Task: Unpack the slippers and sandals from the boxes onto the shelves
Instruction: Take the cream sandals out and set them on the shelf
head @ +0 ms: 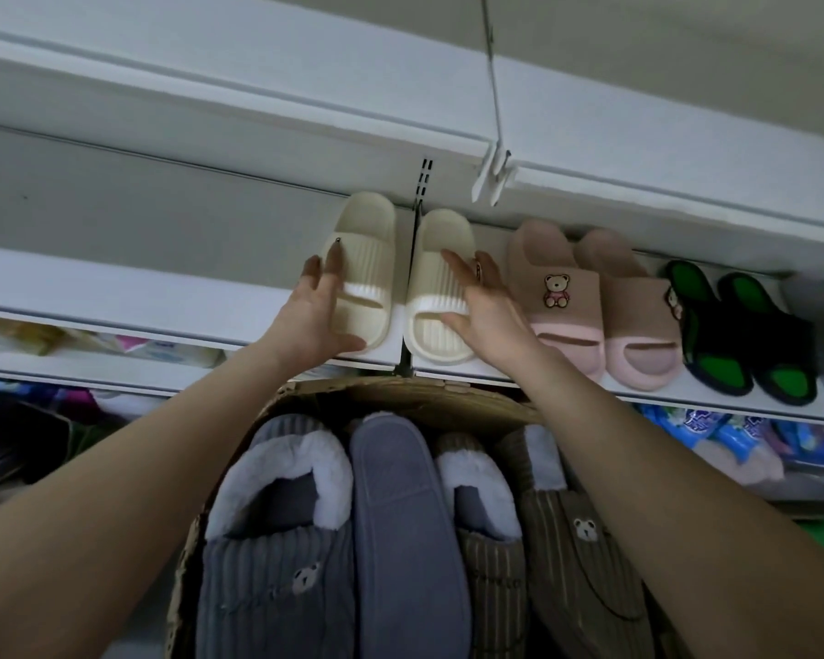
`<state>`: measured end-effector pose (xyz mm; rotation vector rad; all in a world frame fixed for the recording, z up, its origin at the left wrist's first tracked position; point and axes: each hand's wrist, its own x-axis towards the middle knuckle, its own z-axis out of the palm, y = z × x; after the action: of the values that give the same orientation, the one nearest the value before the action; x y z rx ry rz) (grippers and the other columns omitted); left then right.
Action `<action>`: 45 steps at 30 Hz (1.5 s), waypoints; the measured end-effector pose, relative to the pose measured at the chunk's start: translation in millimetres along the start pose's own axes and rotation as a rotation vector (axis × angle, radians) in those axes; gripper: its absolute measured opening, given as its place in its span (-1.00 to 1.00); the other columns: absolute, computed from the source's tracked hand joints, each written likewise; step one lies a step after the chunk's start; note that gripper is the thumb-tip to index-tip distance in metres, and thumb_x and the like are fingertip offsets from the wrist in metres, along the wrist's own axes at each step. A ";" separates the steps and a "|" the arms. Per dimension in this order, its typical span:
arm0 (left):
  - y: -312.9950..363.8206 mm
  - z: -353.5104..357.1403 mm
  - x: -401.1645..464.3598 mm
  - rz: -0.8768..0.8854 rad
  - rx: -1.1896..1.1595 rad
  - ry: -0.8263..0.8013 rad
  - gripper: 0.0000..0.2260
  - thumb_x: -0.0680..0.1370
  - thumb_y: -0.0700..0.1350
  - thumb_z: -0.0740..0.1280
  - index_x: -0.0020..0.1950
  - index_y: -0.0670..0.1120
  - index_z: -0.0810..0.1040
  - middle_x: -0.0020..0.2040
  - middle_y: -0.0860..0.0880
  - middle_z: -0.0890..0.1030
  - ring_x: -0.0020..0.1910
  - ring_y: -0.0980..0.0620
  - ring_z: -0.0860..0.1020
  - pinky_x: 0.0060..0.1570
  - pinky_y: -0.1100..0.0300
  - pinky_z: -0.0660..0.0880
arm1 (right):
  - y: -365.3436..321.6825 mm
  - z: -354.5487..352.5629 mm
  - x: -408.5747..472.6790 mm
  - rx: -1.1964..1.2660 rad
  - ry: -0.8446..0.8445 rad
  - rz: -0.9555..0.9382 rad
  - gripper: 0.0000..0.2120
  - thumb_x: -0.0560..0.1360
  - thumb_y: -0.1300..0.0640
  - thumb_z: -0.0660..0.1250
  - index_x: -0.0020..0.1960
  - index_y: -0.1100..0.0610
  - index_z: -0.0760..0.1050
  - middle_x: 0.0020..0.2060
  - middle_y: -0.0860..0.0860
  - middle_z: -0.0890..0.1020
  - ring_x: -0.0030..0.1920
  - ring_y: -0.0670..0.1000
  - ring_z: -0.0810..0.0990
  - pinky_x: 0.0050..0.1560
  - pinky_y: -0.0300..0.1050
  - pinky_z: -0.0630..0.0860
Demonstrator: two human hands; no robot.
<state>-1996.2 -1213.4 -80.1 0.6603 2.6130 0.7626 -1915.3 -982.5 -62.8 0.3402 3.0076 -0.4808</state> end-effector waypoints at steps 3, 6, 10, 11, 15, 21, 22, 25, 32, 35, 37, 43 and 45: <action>6.6 -0.9 -8.2 0.051 0.127 0.063 0.03 0.41 -0.02 0.51 0.57 -0.07 -0.21 0.55 -0.30 -0.05 0.52 -0.25 0.05 0.48 -0.01 0.10 | -2.2 -4.1 -5.1 -0.052 -0.001 -0.015 -0.25 0.58 -0.01 0.31 0.59 -0.13 -0.07 0.58 0.16 -0.02 0.50 0.27 0.20 0.39 0.12 0.33; 21.3 -2.1 -19.2 0.215 0.316 0.158 -0.15 0.46 -0.06 0.46 0.57 -0.19 0.00 0.52 -0.32 0.07 0.50 -0.29 0.06 0.48 -0.05 0.07 | -5.0 -14.5 -17.0 -0.135 0.035 -0.054 -0.31 0.60 -0.01 0.26 0.60 -0.04 -0.03 0.56 0.16 0.04 0.46 0.28 0.26 0.32 0.17 0.42; 54.6 -9.6 -37.7 0.378 0.399 0.213 -0.39 0.48 -0.11 0.44 0.47 -0.20 0.29 0.43 -0.24 0.33 0.41 -0.23 0.29 0.38 0.01 0.25 | -0.2 -32.4 -45.4 -0.232 0.105 -0.151 -0.39 0.62 0.06 0.23 0.59 0.10 0.07 0.50 0.20 0.21 0.40 0.29 0.32 0.28 0.18 0.42; 64.9 -11.2 -43.2 0.406 0.409 0.218 -0.44 0.49 -0.12 0.42 0.45 -0.19 0.33 0.41 -0.23 0.37 0.39 -0.22 0.33 0.36 0.00 0.29 | 3.1 -37.7 -55.8 -0.245 0.119 -0.174 -0.41 0.61 0.07 0.23 0.58 0.12 0.10 0.48 0.21 0.25 0.38 0.29 0.33 0.28 0.18 0.41; 113.7 -9.5 -70.8 0.490 0.472 0.229 -0.54 0.52 -0.09 0.39 0.40 -0.13 0.41 0.30 -0.16 0.49 0.25 -0.19 0.45 0.19 -0.07 0.46 | 23.5 -63.0 -109.4 -0.324 0.175 -0.238 -0.45 0.61 0.08 0.25 0.55 0.16 0.20 0.41 0.20 0.37 0.36 0.26 0.37 0.20 0.15 0.47; 210.5 12.4 -127.1 0.623 0.594 0.276 -0.62 0.51 -0.03 0.38 0.29 -0.10 0.50 0.19 -0.14 0.55 0.13 -0.19 0.52 0.04 -0.03 0.49 | 84.0 -110.9 -214.1 -0.443 0.264 -0.302 -0.49 0.47 0.11 0.40 0.38 0.21 0.43 0.20 0.21 0.56 0.11 0.27 0.56 -0.08 0.09 0.55; 229.7 19.8 -137.7 0.642 0.592 0.282 -0.63 0.51 -0.03 0.38 0.28 -0.10 0.51 0.18 -0.14 0.56 0.12 -0.19 0.52 0.03 -0.03 0.49 | 97.6 -121.0 -235.2 -0.459 0.272 -0.299 -0.49 0.48 0.11 0.39 0.39 0.21 0.42 0.20 0.20 0.55 0.12 0.26 0.55 -0.06 0.11 0.55; 289.7 50.5 -170.1 0.705 0.593 0.277 -0.66 0.50 -0.02 0.37 0.25 -0.06 0.52 0.15 -0.12 0.57 0.08 -0.19 0.54 -0.06 -0.03 0.51 | 146.2 -147.7 -300.1 -0.498 0.302 -0.286 -0.51 0.49 0.12 0.38 0.39 0.20 0.42 0.22 0.20 0.55 0.16 0.26 0.54 -0.01 0.13 0.57; 435.1 153.6 -224.1 0.881 0.461 0.247 -0.65 0.51 0.00 0.38 0.28 -0.05 0.53 0.17 -0.10 0.57 0.09 -0.19 0.56 -0.07 0.00 0.51 | 279.8 -198.7 -452.0 -0.592 0.327 -0.144 -0.55 0.51 0.09 0.34 0.35 0.22 0.45 0.19 0.25 0.55 0.09 0.29 0.56 -0.04 0.16 0.60; 485.8 202.8 -235.4 0.941 0.414 0.205 -0.68 0.48 -0.03 0.39 0.22 -0.05 0.57 0.11 -0.11 0.59 0.06 -0.20 0.56 -0.02 -0.02 0.53 | 333.9 -204.9 -507.0 -0.600 0.327 -0.066 -0.56 0.53 0.02 0.19 0.34 0.20 0.44 0.14 0.22 0.53 0.07 0.28 0.52 -0.06 0.18 0.56; 514.2 237.2 -238.1 0.975 0.373 0.161 -0.70 0.47 -0.03 0.35 0.18 -0.06 0.58 0.08 -0.12 0.60 0.05 -0.21 0.56 -0.04 -0.03 0.53 | 368.0 -201.8 -538.2 -0.596 0.345 -0.004 -0.60 0.54 0.05 0.24 0.31 0.21 0.45 0.15 0.23 0.53 0.09 0.28 0.52 -0.04 0.16 0.56; 572.9 345.2 -231.2 1.045 0.288 0.009 -0.71 0.49 -0.06 0.38 0.21 -0.06 0.57 0.16 -0.11 0.59 0.12 -0.20 0.55 -0.02 0.00 0.50 | 466.0 -171.5 -593.6 -0.528 0.289 0.166 -0.58 0.55 0.05 0.16 0.32 0.21 0.47 0.10 0.22 0.55 0.05 0.27 0.54 -0.05 0.14 0.57; 584.0 381.3 -222.5 1.077 0.292 -0.046 -0.70 0.46 -0.08 0.42 0.18 -0.07 0.57 0.12 -0.12 0.60 0.06 -0.20 0.56 -0.07 -0.01 0.52 | 497.6 -155.4 -601.4 -0.505 0.285 0.216 -0.62 0.53 0.10 0.24 0.29 0.21 0.51 0.10 0.22 0.58 0.01 0.27 0.57 -0.07 0.11 0.59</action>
<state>-1447.7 -733.8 -8.8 2.1946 2.1901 0.5729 -1222.6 -596.1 2.0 0.7247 3.1512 0.3712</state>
